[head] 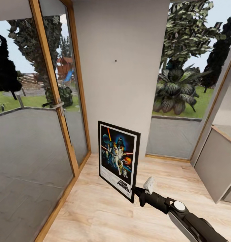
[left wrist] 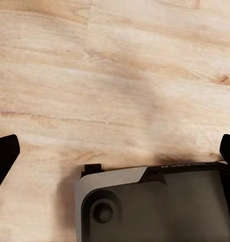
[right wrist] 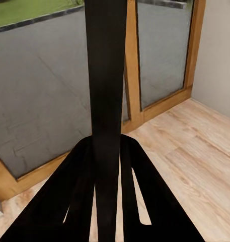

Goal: Pick up the poster from the kitchen countertop and hang it on one of the wall nails in the kitchen.

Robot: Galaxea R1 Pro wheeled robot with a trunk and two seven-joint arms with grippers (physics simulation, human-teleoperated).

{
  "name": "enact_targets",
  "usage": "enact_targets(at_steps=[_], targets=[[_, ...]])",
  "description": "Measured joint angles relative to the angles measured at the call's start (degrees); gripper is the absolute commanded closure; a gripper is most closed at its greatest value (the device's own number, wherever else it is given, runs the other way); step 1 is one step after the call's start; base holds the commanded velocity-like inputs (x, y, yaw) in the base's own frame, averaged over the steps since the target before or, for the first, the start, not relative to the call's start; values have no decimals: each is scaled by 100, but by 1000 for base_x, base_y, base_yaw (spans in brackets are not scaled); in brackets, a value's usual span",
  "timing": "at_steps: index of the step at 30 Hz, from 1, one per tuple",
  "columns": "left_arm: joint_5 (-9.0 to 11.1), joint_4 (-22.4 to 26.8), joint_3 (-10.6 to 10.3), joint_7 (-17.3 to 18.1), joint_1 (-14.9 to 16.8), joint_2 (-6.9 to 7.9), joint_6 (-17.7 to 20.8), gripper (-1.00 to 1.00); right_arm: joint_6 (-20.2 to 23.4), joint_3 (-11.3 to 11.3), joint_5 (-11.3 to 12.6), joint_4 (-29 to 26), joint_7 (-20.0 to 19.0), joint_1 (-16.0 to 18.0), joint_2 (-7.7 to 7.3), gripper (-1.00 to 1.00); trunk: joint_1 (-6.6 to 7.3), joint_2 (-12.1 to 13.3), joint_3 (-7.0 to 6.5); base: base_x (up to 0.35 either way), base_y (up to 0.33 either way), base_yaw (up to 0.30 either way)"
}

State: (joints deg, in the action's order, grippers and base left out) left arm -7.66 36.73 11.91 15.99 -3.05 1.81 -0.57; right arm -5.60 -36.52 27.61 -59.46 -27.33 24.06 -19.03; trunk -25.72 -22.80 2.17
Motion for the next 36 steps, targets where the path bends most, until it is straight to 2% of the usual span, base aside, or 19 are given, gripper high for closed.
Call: enact_targets(at_steps=[7, 14, 20, 36], targets=[[-2, 0, 4, -2, -2, 13, -30, -100, 11, -2, -1, 0, -1, 0, 1, 100, 1, 0, 0, 282, 167, -3], [-6, -97, 13, 0, 0, 33, -346, -100, 3, -5, -1, -1, 8, 0, 1, 100, 1, 0, 0, 297, 24, 0], [-8, -148, 14, 0, -2, 36, -425, -100, 26, -7, 1, -1, -24, 1, -1, 100, -2, 0, -4, 47, 2, -34], [-8, -151, 21, -8, -3, 36, -433, -100, 28, -8, 4, -1, -9, 1, 0, 100, 0, 0, -94, 25, 0, -221]])
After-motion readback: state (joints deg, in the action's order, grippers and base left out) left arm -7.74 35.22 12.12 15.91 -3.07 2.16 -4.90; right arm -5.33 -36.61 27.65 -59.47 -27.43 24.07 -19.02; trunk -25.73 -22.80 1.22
